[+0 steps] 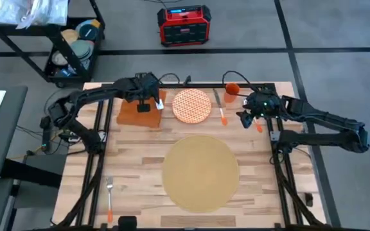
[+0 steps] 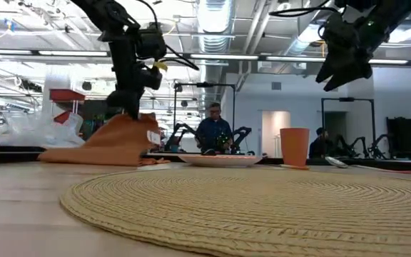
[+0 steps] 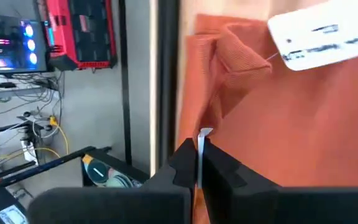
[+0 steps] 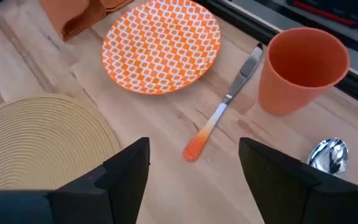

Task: Set table place
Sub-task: Fold the orange table napkin on the table

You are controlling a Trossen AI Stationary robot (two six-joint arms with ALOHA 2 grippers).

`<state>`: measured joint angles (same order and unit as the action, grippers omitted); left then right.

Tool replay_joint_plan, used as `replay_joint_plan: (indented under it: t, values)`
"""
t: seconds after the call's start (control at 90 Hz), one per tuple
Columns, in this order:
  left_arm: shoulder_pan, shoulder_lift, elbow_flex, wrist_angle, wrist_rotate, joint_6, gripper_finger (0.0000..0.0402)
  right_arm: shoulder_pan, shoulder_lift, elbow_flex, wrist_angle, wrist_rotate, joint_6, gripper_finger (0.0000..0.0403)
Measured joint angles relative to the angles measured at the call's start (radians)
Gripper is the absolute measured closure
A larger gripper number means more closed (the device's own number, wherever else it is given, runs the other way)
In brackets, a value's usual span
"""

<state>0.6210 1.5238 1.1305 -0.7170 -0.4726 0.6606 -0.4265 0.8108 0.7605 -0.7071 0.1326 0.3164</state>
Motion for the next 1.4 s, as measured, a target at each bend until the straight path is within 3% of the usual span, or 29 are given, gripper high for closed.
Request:
replay_joint_plan:
  t: [0.178,0.5,0.878,1.4]
  values:
    - [0.012,0.000,0.000,-0.012,0.028,-0.076,0.0402,-0.002,0.000,0.000,-0.004,-0.001,-0.003,0.0168]
    - [0.015,0.001,-0.023,0.022,0.071,-0.078,0.0402,-0.002,0.000,0.000,-0.004,-0.007,-0.003,0.0168]
    - [0.040,0.089,-0.023,0.010,0.166,-0.117,0.0398,0.005,0.000,0.000,-0.006,-0.060,-0.003,0.0162]
    - [0.151,0.128,-0.019,0.092,0.181,-0.130,0.0271,0.006,0.000,0.000,-0.012,-0.060,-0.002,0.0152]
